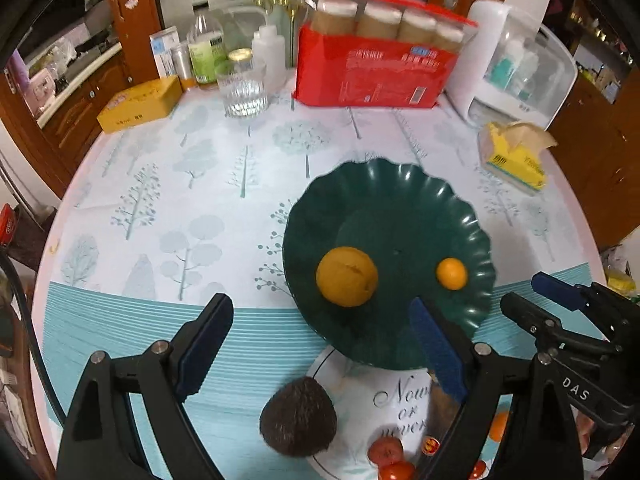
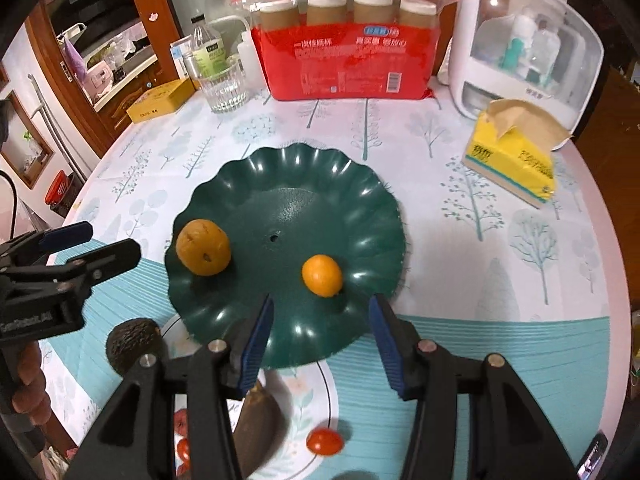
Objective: Organize fruits
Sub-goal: 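Place the yellow fruit on the green plate while the right tool places the tangerine, then reach the left tool to the avocado while the right tool grasps an orange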
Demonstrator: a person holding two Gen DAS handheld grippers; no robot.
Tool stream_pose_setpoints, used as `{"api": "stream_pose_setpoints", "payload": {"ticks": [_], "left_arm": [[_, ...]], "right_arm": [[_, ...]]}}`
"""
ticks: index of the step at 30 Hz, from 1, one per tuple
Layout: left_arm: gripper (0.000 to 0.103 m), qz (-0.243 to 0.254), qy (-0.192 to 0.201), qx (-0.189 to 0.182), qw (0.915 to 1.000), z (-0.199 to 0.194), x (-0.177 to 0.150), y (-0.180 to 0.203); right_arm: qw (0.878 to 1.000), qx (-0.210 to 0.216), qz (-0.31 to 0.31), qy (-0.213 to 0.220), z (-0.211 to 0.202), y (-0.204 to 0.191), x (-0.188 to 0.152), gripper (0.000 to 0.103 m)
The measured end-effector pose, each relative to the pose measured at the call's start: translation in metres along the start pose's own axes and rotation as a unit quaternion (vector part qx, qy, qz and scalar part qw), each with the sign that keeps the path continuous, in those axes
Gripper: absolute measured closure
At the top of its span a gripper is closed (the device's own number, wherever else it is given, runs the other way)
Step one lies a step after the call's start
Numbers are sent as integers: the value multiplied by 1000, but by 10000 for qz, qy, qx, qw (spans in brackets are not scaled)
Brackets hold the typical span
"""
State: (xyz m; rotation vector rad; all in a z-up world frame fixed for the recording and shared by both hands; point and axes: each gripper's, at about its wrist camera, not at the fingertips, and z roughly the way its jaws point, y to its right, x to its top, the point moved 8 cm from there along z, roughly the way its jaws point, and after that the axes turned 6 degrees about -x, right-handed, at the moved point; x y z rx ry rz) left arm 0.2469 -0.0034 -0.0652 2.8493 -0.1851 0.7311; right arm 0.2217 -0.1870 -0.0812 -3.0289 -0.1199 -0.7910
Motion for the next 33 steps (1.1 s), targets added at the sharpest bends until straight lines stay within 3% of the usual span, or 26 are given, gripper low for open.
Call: {"api": "stream_pose_setpoints", "payload": {"ticks": [5, 14, 25, 33], "left_arm": [[14, 178, 353, 86, 9992, -42, -4, 5], [14, 227, 517, -117, 9983, -82, -34, 11], [14, 353, 1040, -22, 9939, -124, -56, 15], [14, 499, 1431, 16, 9884, -148, -69, 17]], "right_arm": [[9998, -73, -84, 193, -33, 0, -5, 53], [9984, -318, -172, 439, -83, 7, -28, 53], [9948, -52, -395, 936, -139, -4, -62, 53], [9926, 20, -380, 1152, -154, -1, -86, 53]]}}
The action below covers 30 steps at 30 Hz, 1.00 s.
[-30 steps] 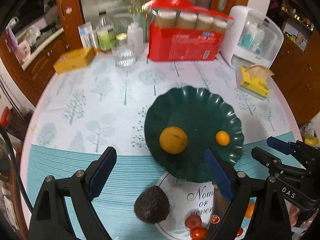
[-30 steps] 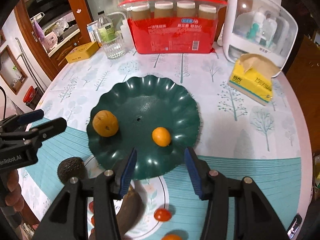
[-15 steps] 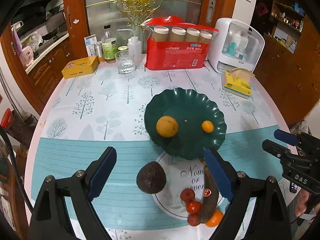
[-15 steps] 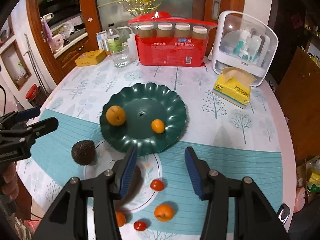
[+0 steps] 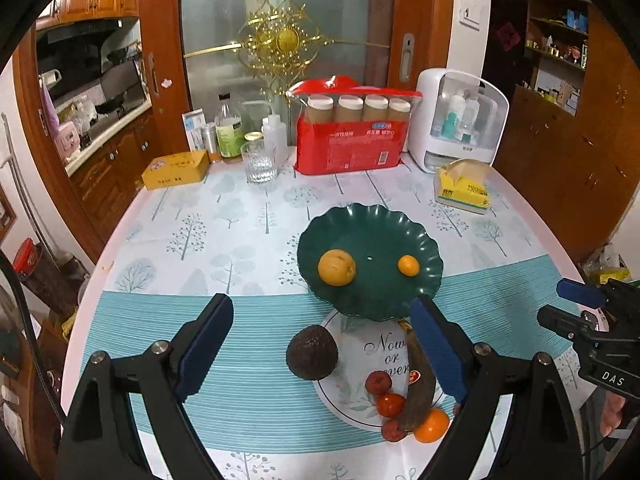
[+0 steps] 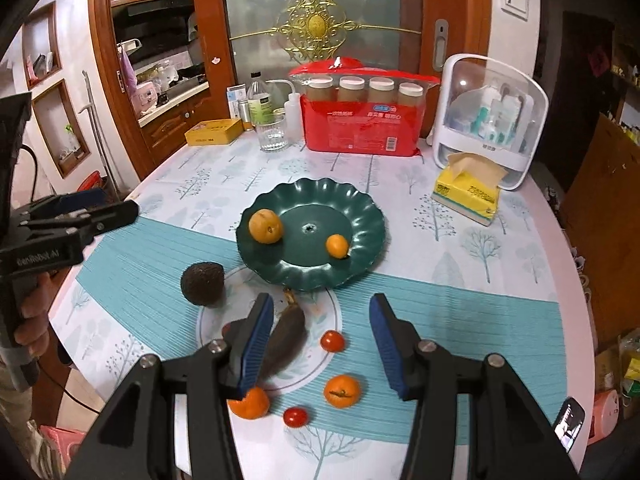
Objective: Organize fruits
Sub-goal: 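Reach the left tool to the avocado while the right tool grasps an orange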
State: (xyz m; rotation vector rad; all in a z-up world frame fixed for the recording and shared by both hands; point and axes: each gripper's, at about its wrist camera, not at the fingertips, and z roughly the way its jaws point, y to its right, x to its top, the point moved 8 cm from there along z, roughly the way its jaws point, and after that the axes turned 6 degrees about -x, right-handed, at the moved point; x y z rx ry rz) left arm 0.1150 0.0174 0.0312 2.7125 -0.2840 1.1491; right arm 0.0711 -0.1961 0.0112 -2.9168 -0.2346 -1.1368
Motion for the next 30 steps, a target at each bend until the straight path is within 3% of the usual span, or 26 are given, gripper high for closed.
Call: {"api": "stream_pose_setpoints", "payload": {"ticks": [10, 24, 30], "left_arm": [[14, 203, 22, 149, 9997, 5, -31, -3], [14, 87, -1105, 229, 9936, 102, -99, -21], [14, -115, -1391, 241, 9899, 134, -113, -29]], "right_arm": [[9998, -126, 54, -145, 16, 9, -34, 53], [9934, 29, 298, -1106, 86, 20, -110, 53], [9898, 104, 423, -1356, 108, 24, -128, 53]]}}
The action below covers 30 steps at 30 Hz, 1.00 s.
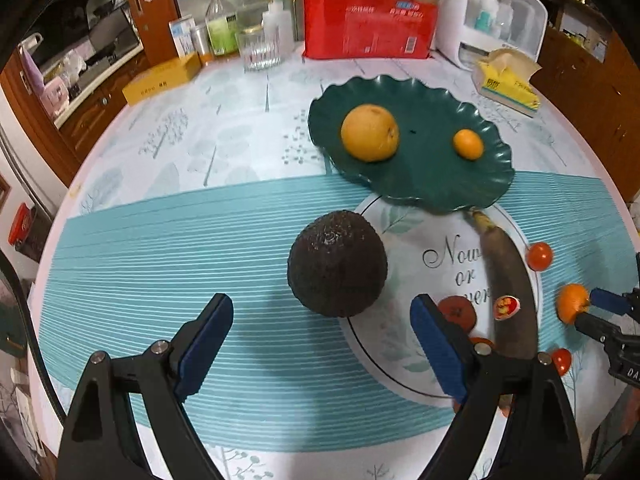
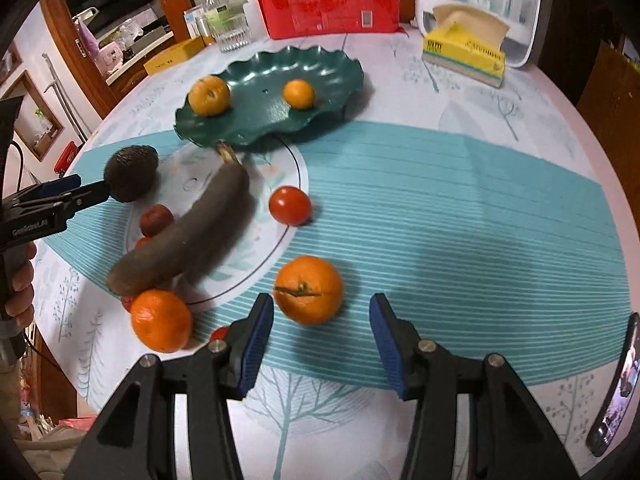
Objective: Organize fruits
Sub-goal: 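Reach the left tool to the avocado while the right tool grasps an orange, then grasp the avocado with the left tool and lift it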
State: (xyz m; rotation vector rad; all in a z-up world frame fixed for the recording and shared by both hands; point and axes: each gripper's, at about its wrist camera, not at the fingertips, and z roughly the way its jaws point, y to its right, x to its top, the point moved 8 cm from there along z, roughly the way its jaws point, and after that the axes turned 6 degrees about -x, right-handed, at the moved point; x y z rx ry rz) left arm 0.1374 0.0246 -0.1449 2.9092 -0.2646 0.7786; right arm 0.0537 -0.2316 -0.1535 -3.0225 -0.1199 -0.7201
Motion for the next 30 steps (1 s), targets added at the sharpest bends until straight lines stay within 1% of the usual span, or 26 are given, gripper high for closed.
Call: {"api": "stream_pose_setpoints", "payload": {"ticks": [4, 9, 12, 14, 16, 17, 19, 20, 26, 30], "left_arm": [[14, -135, -128, -88, 9998, 15, 1, -1], [14, -266, -198, -107, 9994, 30, 4, -2], [14, -364, -213, -109, 9991, 37, 5, -5], [18, -435, -221, -157, 9987, 40, 5, -7], [28, -506, -244, -259, 9981, 43, 5, -7], [30, -538, -268, -323, 9977, 45, 4, -7], [42, -610, -277, -492, 9965, 47, 4, -6], [44, -644, -263, -617, 9957, 48, 4, -4], [45, -676, -194, -574, 9959, 47, 3, -3], [46, -665, -176, -585, 9959, 39, 0, 0]], "right_arm": [[9999, 96, -47, -13, 8, -5, 1, 53], [9996, -22, -267, -49, 17, -13, 3, 53], [9993, -11, -368, -59, 20, -17, 2, 57], [9992, -45, -400, -49, 21, -17, 2, 63], [9992, -19, -400, -38, 21, -17, 2, 63], [9992, -1, -395, -32, 21, -16, 2, 63], [9992, 15, -396, -16, 21, -16, 2, 63], [9992, 16, -404, -10, 21, -16, 2, 63], [9989, 100, -460, 21, 19, -22, 0, 64], [9988, 131, -474, 80, 15, -24, 1, 64]]}}
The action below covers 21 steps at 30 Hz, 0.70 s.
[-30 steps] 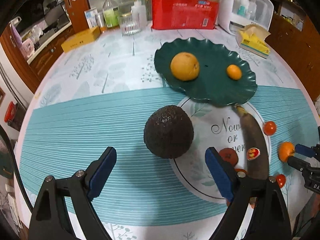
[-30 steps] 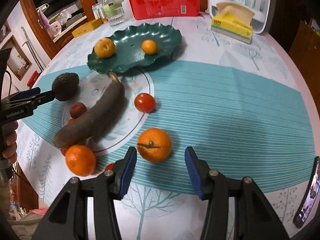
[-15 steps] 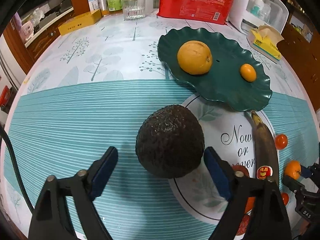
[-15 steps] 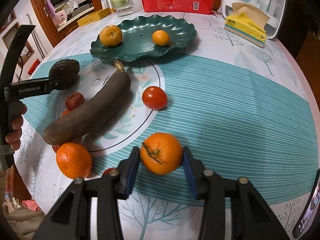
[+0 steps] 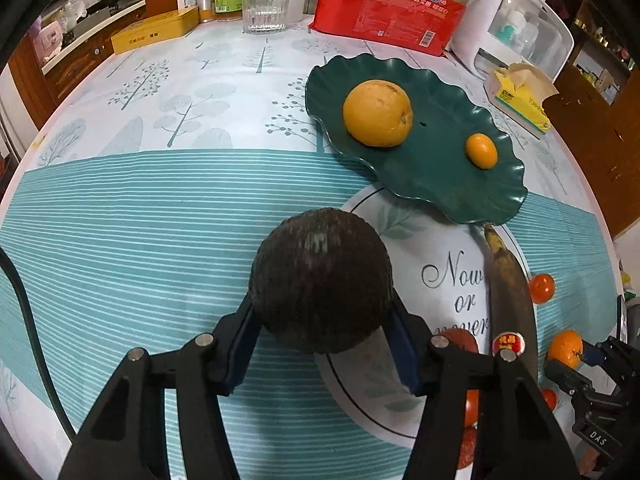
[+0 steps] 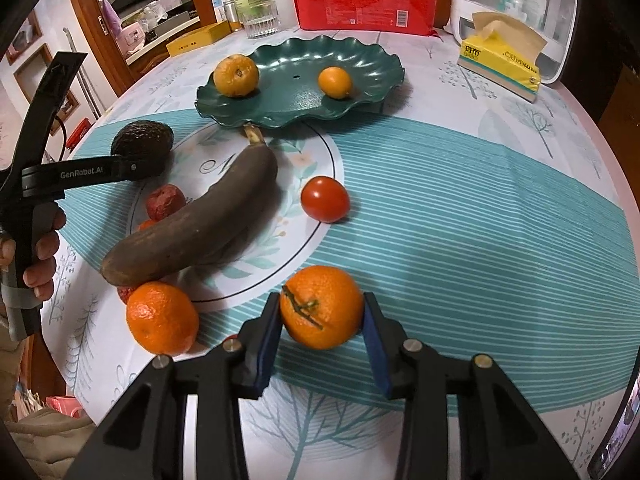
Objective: Organize fruits
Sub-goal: 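Grasp the avocado with the left tool and lift it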
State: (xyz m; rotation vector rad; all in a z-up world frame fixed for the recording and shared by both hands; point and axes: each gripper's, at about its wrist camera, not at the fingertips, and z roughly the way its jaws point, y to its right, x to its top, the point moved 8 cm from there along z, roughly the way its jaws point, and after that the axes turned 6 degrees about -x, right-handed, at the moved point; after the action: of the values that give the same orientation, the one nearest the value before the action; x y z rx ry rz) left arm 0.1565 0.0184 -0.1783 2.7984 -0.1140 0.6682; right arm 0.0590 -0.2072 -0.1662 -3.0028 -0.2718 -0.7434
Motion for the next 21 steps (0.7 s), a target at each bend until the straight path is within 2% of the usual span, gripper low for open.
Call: {"api": "stream_pose_setpoints", "payload": {"ticks": [8, 11, 12, 13, 14, 15, 17, 18, 19, 20, 21], "left_arm": [[49, 199, 131, -47, 9997, -24, -5, 15], [56, 308, 344, -137, 9988, -38, 0, 23], [65, 346, 411, -149, 9984, -43, 2, 26], [81, 397, 490, -129, 9979, -48, 5, 28], [88, 445, 555, -178, 9973, -53, 8, 31], [89, 465, 549, -242, 9971, -56, 10, 32], [89, 501, 532, -199, 9971, -57, 12, 33], [85, 548, 515, -96, 9971, -55, 12, 32], [73, 560, 485, -30, 9972, -54, 11, 30], [66, 554, 526, -31, 9971, -54, 12, 30], [49, 539, 469, -57, 9974, -53, 11, 30]], "right_arm": [[9999, 58, -78, 110, -11, -7, 5, 64], [9997, 59, -129, 192, -17, -10, 9, 64], [9997, 60, -140, 215, -18, -11, 10, 64], [9996, 64, -152, 249, -21, -11, 12, 64], [9995, 67, -159, 270, -22, -12, 13, 64], [9994, 63, -171, 286, -23, -12, 14, 64], [9994, 55, -184, 286, -23, -13, 14, 64], [9994, 59, -183, 277, -23, -13, 14, 64], [9995, 80, -174, 267, -23, -13, 13, 64], [9995, 94, -167, 263, -23, -14, 13, 64], [9995, 109, -161, 258, -23, -14, 12, 64]]}}
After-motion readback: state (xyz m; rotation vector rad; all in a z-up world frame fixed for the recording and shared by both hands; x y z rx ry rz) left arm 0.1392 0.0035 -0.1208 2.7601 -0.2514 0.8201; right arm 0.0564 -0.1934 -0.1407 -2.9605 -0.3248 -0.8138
